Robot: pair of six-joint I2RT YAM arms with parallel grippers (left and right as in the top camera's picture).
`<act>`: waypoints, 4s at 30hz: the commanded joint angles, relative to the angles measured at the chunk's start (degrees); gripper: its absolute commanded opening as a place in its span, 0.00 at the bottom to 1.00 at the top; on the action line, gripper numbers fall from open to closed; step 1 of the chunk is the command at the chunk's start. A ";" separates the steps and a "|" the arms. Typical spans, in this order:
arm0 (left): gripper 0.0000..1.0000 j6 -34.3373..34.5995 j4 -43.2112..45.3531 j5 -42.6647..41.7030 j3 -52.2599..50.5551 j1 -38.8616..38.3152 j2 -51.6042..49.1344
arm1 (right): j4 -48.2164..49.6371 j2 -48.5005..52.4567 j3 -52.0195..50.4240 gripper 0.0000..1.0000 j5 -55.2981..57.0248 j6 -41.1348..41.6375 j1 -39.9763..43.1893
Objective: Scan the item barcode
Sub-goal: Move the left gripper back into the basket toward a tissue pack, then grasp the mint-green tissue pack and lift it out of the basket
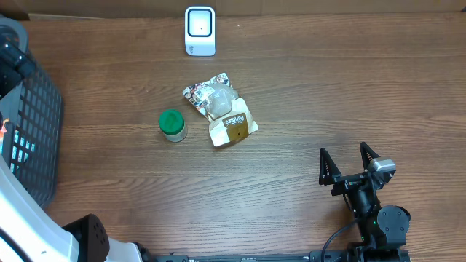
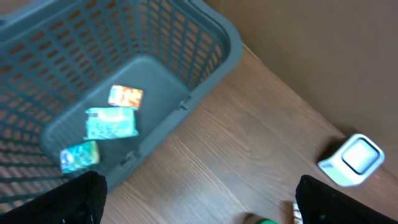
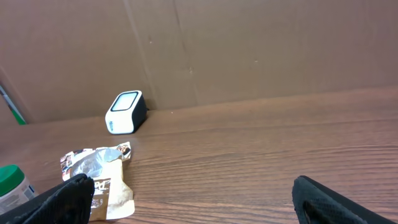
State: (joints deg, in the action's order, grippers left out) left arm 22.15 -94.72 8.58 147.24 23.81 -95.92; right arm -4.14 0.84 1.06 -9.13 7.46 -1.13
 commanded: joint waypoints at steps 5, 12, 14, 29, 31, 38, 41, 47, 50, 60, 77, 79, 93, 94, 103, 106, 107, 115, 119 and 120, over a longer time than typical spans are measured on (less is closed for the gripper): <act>1.00 8.50 -0.68 6.75 -0.24 11.15 -1.57 | 0.22 -0.66 -0.61 1.00 0.07 -0.04 0.09; 0.93 9.20 -0.96 4.04 -3.56 18.60 -6.38 | 0.22 -0.66 -0.61 1.00 0.07 -0.04 0.09; 0.93 9.20 -0.09 4.02 -6.21 19.47 -7.91 | 0.22 -0.66 -0.61 1.00 0.04 -0.04 0.09; 0.93 2.56 23.85 1.86 -38.56 21.86 -11.56 | 0.22 -0.66 -0.61 1.00 0.04 -0.04 0.09; 0.93 0.31 29.66 1.86 -43.52 21.49 -11.61 | 0.22 -0.66 -0.61 1.00 0.04 -0.07 0.09; 0.89 -2.71 43.17 1.86 -54.14 21.00 -11.74 | 0.22 -0.66 -0.61 1.00 0.04 -0.04 0.09; 0.89 -2.97 46.90 1.95 -57.20 21.00 -12.35 | 0.22 -0.66 -0.61 1.00 0.04 -0.07 0.09; 0.88 -6.38 51.12 1.90 -58.38 20.76 -17.22 | 0.22 -0.66 -0.61 1.00 0.04 -0.04 0.09; 0.88 -7.23 52.30 1.86 -58.38 20.17 -19.61 | 0.22 -0.66 -0.61 1.00 0.07 -0.04 0.09; 0.93 -8.79 57.72 1.86 -58.40 19.65 -24.68 | 0.22 -0.66 -0.61 1.00 0.04 -0.07 0.09; 0.31 -9.51 53.55 2.14 -58.40 19.67 -27.78 | 0.22 -0.66 -0.61 1.00 0.04 -0.04 0.09; 0.06 -9.53 53.35 2.12 -58.38 19.67 -27.76 | 0.22 -0.66 -0.61 1.00 0.07 -0.04 0.09; 0.04 -6.21 38.69 -6.32 -40.02 19.65 -14.29 | 0.22 -0.66 -0.61 1.00 0.04 -0.04 0.09; 0.04 -6.10 38.29 -8.39 -38.45 19.65 -12.26 | 0.22 -0.66 -0.61 1.00 0.07 -0.07 0.09; 0.04 -1.73 37.88 -14.71 -32.72 18.01 7.98 | 0.22 -0.66 -0.61 1.00 0.04 -0.04 0.09; 0.04 -1.81 36.00 -15.87 -32.72 14.64 13.33 | 0.22 -0.66 -0.61 1.00 0.04 -0.04 0.09; 0.04 -2.38 34.69 -15.54 -32.72 12.92 14.71 | 0.22 -0.66 -0.61 1.00 0.04 -0.04 0.09; 0.04 -4.44 19.85 -8.96 -34.64 -2.69 15.50 | 0.22 -0.66 -0.61 1.00 0.07 -0.04 0.09; 0.04 -4.13 17.38 -6.88 -40.65 -8.07 13.77 | 0.22 -0.66 -0.61 1.00 0.07 -0.04 0.09; 0.04 -4.02 17.38 -6.91 -42.40 -8.79 13.42 | 0.22 -0.66 -0.61 1.00 0.07 -0.04 0.09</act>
State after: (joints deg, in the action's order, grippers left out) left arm 19.00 -77.06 -1.21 108.81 17.41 -81.25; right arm -4.14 0.84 1.06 -9.13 7.46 -1.13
